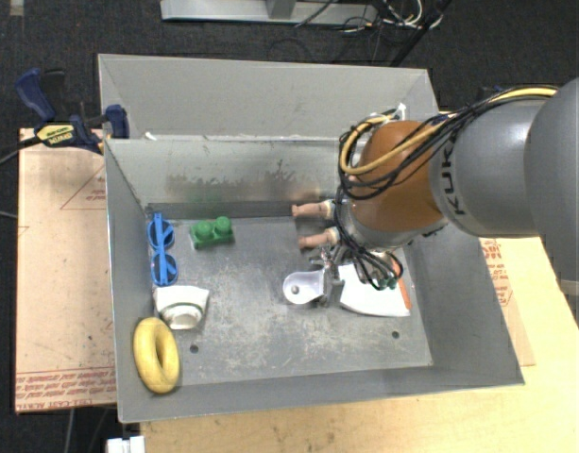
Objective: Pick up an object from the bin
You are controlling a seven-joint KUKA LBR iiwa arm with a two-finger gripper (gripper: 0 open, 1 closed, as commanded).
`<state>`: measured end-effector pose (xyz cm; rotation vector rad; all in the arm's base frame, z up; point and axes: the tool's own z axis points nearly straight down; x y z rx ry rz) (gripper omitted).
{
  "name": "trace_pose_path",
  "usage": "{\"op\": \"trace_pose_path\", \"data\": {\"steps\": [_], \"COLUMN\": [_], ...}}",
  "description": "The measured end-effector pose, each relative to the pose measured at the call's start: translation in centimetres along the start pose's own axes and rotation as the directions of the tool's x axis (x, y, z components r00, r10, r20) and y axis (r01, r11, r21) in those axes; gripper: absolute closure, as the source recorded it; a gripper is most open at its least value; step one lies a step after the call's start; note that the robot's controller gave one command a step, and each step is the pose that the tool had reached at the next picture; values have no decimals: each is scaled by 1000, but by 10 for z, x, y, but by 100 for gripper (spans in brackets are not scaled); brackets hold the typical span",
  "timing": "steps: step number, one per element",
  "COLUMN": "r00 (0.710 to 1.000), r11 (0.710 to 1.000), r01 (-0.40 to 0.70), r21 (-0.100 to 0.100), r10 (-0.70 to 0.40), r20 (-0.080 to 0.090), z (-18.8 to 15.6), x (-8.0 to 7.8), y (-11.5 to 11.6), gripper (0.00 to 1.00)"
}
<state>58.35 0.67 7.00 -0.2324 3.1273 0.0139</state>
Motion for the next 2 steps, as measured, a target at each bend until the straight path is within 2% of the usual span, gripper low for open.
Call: {"op": "trace_pose_path", "data": {"steps": [1,2], "r00": [1000,1000], "r11": [1000,1000], "r01": [0,6], "r21": [0,0], "r10": [0,-6], "r20": [0,5], "z": [0,-141], "x": [0,-6], "y": [0,0], "gripper": [100,100]}}
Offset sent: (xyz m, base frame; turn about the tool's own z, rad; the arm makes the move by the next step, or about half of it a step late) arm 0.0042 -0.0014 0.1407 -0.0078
